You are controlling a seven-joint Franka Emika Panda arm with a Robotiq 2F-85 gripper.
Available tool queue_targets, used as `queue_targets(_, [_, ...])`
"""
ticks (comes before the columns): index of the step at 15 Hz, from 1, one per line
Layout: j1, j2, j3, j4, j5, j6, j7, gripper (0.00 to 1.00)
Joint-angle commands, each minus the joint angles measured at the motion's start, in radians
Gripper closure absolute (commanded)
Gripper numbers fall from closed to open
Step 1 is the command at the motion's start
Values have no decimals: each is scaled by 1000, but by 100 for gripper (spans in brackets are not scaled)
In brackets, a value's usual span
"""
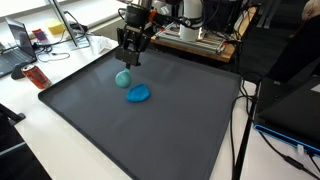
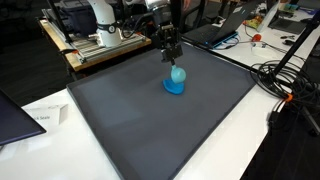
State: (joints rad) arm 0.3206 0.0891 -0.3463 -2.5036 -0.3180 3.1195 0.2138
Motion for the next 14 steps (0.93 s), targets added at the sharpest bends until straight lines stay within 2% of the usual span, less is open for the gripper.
queue_targets(1, [83,37,-75,63,-123,-33,153,78])
queue_targets(4, [200,62,-172,125,-294,-95,344,78])
queue_targets(8, [333,70,-196,187,-458,-277,608,78])
queue_targets(9, [356,69,-185,195,-475,-329,655,78])
queue_targets(12, [412,71,-142,218,-423,-469,707,78])
queue_targets(13, [268,57,26,231,-425,-522,722,78])
queue_targets(14, [252,58,63,244,-407,-559,725,78])
